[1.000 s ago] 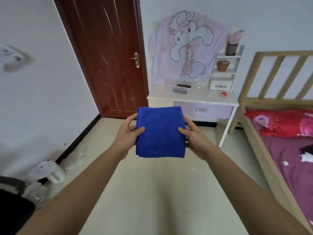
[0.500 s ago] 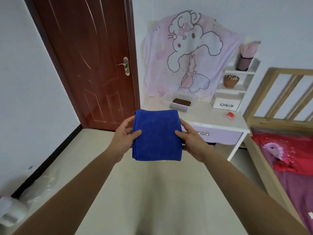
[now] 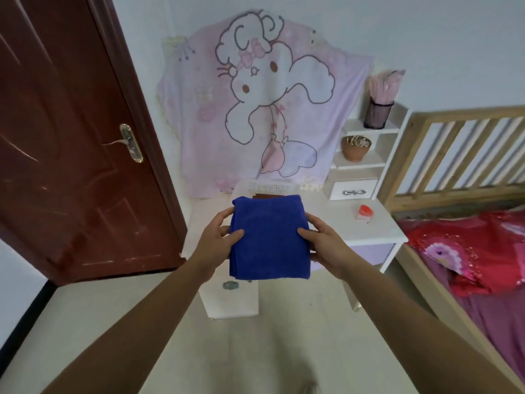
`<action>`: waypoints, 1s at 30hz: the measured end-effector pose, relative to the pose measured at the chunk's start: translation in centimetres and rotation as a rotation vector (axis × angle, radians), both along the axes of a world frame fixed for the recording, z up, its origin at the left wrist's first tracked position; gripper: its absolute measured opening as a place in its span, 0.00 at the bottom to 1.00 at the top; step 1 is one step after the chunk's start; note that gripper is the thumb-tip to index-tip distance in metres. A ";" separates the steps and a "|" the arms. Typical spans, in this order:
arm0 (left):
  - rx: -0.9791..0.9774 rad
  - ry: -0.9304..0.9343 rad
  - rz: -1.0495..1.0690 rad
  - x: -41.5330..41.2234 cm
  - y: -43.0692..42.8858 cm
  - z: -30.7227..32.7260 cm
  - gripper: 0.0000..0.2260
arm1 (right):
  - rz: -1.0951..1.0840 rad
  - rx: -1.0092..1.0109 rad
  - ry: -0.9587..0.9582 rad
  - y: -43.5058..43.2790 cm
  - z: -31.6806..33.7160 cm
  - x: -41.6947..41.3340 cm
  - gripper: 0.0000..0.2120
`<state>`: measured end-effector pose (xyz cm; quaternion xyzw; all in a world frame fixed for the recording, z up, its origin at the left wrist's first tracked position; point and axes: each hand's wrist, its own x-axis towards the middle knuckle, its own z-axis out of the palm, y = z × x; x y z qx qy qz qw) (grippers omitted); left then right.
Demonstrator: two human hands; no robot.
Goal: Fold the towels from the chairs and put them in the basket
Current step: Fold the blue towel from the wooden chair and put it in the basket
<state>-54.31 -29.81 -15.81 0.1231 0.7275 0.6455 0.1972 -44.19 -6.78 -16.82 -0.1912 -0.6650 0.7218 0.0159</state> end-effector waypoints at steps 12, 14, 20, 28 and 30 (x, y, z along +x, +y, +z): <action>-0.217 -0.087 0.072 -21.1 14.6 -5.8 0.24 | 0.001 -0.056 -0.155 12.9 -7.4 -21.2 0.19; -0.247 -0.096 0.087 -24.4 16.3 -6.5 0.23 | -0.002 -0.055 -0.182 14.5 -8.0 -24.7 0.19; -0.317 -0.119 0.072 -32.6 19.2 -9.5 0.22 | -0.026 -0.023 -0.264 16.3 -11.1 -32.7 0.18; -0.408 -0.226 -0.043 -42.6 22.3 -17.2 0.22 | -0.212 -0.027 -0.421 17.0 -17.2 -40.2 0.20; -0.416 -0.244 -0.084 -43.9 22.6 -19.5 0.21 | -0.242 0.003 -0.471 16.7 -18.9 -41.5 0.20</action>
